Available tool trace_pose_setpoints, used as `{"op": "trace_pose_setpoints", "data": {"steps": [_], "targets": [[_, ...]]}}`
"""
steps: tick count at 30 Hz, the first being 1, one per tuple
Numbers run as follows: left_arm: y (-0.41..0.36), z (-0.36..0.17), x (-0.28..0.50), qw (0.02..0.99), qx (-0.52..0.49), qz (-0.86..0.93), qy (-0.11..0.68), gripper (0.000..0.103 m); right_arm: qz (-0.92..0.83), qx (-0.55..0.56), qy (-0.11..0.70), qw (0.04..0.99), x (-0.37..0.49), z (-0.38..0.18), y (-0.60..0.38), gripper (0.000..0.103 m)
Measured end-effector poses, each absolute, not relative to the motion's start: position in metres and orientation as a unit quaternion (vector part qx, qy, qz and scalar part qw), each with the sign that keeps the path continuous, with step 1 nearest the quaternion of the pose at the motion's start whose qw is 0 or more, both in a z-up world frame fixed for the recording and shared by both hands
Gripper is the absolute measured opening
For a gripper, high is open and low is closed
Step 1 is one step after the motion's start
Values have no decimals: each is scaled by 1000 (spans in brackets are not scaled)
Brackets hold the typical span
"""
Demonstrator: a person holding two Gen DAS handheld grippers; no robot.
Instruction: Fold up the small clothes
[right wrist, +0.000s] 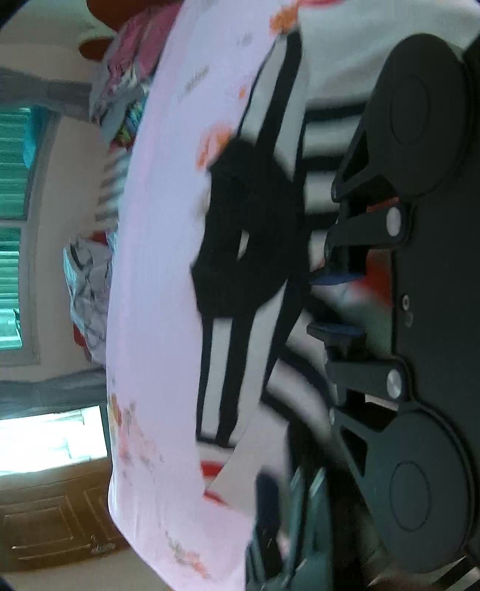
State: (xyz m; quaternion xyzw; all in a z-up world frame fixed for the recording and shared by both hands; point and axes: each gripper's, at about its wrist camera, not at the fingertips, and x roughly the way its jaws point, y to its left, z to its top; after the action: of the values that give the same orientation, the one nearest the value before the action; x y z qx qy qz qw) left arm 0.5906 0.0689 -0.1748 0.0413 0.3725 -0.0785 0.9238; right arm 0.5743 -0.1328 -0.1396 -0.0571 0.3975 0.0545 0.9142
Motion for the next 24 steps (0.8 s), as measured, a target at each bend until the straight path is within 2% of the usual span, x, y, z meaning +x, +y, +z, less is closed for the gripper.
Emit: {"op": "trace_pose_setpoints", "data": {"steps": [1,3,4,6,8,11,15,24], "targets": [[78,-177,587,924,43,-73,372,60,20,-61,392,918,567,-142,-153,20],[91,-178,582,925,19,-87,370,60,-22,-43,380,924,553,-146,-189,35],[87,-175,581,924,35,-87,371,60,-30,-50,376,925,548,-147,-193,36],[78,-164,577,927,42,-80,365,60,-42,-53,368,927,539,-138,-194,32],[68,-153,566,933,37,-87,348,60,-17,-11,357,934,526,-125,-193,30],[44,-151,544,931,43,-100,347,60,27,3,373,927,522,-127,-171,27],[22,-166,531,919,60,-102,377,60,30,-21,394,918,515,-138,-154,30],[39,-171,513,920,54,-104,374,60,-16,-12,409,912,501,-137,-192,30]]}}
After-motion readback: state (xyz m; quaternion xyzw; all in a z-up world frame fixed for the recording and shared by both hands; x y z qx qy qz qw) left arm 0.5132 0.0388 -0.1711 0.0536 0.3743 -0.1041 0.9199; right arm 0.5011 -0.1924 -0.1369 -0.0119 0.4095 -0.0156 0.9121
